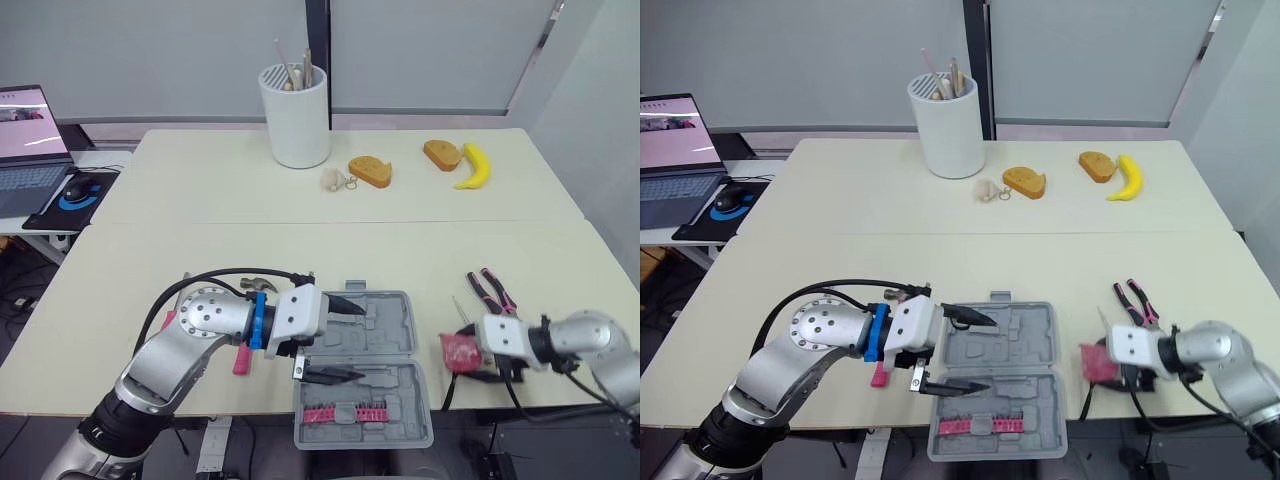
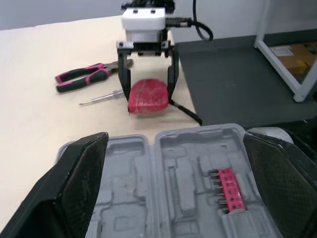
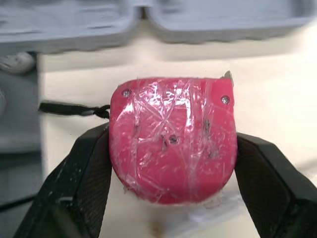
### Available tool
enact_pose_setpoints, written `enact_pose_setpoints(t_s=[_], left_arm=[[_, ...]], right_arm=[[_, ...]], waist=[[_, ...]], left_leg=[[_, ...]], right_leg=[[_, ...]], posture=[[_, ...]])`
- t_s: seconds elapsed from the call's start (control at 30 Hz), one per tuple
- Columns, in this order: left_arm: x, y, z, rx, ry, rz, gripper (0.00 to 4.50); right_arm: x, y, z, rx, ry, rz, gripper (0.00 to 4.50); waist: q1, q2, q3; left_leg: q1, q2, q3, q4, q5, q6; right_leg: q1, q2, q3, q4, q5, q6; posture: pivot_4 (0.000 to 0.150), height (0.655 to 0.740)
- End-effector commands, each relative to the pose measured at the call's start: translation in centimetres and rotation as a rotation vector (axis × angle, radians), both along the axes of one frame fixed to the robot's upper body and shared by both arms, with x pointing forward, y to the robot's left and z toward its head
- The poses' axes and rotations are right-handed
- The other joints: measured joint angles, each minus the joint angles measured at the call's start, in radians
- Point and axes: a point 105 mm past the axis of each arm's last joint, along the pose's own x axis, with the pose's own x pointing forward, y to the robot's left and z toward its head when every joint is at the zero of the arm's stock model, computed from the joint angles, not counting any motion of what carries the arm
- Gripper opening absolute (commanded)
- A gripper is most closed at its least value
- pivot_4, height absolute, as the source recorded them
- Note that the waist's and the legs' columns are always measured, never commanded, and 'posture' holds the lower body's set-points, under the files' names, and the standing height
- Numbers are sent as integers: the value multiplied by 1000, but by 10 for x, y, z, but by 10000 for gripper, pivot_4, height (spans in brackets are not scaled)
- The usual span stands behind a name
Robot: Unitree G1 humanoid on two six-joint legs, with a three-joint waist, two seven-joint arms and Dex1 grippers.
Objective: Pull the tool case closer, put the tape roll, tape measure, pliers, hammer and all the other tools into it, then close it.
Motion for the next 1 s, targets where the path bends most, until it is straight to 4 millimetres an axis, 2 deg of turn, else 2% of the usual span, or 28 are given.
enact_pose_setpoints(t_s=[0.03, 0.17, 0.3, 0.5, 0.77, 1.0], left_arm=[[5, 8, 9, -27, -30, 62, 45000], [12, 15, 15, -85, -36, 139, 45000], [15, 20, 21, -137, -29, 191, 45000], [16, 28, 16, -104, -16, 219, 45000], [14, 31, 13, -83, -20, 222, 45000], [13, 31, 14, -81, -15, 224, 45000]], right_arm=[[4, 24, 19, -66, -24, 33, 32611], [23, 47, 26, -108, -81, 31, 32611], [32, 69, 27, -111, -93, 48, 32611], [42, 92, 11, -153, -105, 97, 32611], [53, 97, -6, -183, -120, 81, 32611], [57, 100, -10, -178, -126, 63, 32611]], waist=[[3, 0, 0], [10, 0, 0], [10, 0, 0], [8, 0, 0], [7, 0, 0], [4, 0, 0]], left_leg=[[0, 0, -1, 0, 0, 0], [-2, -1, -3, 0, 0, -1], [-3, -2, -2, 1, 0, -1], [-3, -2, -2, 0, 0, -1], [-3, -2, -2, 1, 0, -1], [-2, -2, -2, 0, 0, -2]], right_leg=[[0, 0, -1, 0, 0, -1], [0, 0, -2, -1, -1, -2], [-1, -1, -2, -1, -1, -2], [-1, -1, -2, -1, -1, -2], [-1, -1, -2, 0, 0, -2], [-1, 0, -2, 0, 0, -2]], posture=[[1500, 7400], [1500, 7400], [1500, 7400], [1500, 7400], [1500, 7400], [1500, 7400]])
